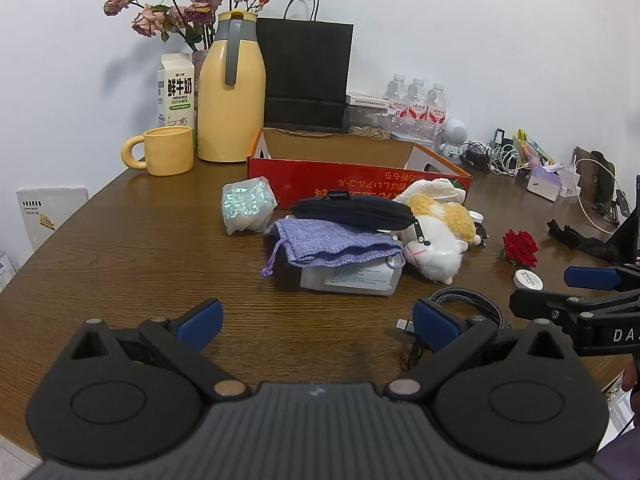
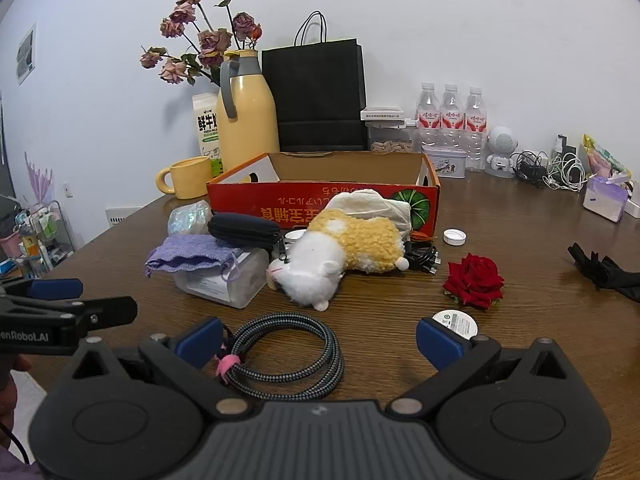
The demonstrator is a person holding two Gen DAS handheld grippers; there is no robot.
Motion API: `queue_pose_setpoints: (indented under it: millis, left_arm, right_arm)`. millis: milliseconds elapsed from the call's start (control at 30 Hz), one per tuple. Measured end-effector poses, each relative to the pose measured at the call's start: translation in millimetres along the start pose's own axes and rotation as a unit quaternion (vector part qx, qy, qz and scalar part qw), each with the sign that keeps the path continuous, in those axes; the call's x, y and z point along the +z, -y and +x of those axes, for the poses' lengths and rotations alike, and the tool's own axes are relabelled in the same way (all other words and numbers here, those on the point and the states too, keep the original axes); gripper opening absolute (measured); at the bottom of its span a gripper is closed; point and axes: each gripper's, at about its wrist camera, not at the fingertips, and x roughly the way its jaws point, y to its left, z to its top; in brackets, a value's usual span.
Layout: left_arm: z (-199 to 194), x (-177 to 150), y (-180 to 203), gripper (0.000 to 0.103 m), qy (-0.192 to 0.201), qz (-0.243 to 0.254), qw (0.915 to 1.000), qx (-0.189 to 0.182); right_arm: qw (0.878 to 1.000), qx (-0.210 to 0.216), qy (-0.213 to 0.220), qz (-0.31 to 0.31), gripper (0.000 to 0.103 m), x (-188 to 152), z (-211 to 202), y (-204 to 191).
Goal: Organize objects
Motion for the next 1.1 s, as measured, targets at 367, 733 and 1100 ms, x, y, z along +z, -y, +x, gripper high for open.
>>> queue_pose_setpoints:
  millis: [367,733,1100]
  left_arm:
    - [1.2,-0.2,-2.6,0.103,-0.003,-0.001,1.0,-0.001]
    - [2.2,-2.0,-3.2,0.103,-0.004,-0.002,1.0,-0.002]
    - [7.2,-4.6,-8.3,0.103,-0.013,-0.008,0.9999,0.001]
  right_arm:
    - [1.0,-0.001,-0.003,0.001,0.103,0.0,1.8,0.5]
    - [1.0,-0.002,-0.004,0.001,0.103,-1.3,2.3,-0.1]
    - [1.0,0.002,-0.017,-0.013,0.103,-4.6,9.1,-3.5]
